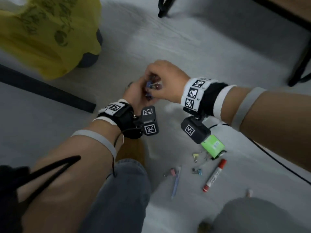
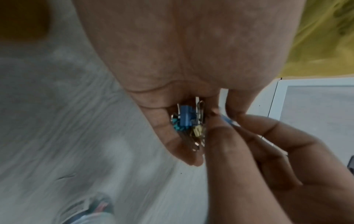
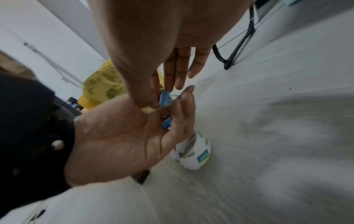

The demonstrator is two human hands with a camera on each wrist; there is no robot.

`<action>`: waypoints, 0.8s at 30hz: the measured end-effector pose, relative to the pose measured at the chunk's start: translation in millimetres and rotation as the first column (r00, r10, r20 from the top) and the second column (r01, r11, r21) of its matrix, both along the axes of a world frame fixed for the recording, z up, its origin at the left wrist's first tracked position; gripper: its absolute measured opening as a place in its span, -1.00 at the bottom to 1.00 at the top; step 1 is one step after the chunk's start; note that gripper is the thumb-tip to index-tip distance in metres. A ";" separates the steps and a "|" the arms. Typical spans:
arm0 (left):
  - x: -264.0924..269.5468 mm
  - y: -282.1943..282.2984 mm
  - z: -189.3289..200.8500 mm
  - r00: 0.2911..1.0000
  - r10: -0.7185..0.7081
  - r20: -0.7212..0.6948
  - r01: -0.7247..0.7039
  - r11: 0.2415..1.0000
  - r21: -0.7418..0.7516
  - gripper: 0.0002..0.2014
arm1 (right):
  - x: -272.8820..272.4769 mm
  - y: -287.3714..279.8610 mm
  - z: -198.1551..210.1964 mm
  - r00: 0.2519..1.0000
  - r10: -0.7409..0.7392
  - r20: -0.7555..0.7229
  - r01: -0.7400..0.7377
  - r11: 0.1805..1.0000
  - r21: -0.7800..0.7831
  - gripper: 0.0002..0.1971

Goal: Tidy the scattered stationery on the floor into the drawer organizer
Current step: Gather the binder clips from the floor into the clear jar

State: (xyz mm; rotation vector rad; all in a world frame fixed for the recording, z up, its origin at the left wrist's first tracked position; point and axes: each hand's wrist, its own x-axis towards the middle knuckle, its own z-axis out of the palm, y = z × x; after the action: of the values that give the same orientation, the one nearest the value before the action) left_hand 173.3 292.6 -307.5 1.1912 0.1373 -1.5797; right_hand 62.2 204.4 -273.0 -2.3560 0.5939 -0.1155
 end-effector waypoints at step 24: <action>-142.9 186.6 -61.0 -0.322 -0.731 0.602 0.757 0.183 0.627 -0.73 | -246.4 193.8 -93.2 0.769 -0.068 -0.636 0.147 0.987 0.072 -0.55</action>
State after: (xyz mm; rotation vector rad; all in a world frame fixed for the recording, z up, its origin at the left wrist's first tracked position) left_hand 30.4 479.2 -368.6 2.1655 -1.8821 -1.6004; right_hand -184.3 398.3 -366.2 -2.2140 1.0243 0.6799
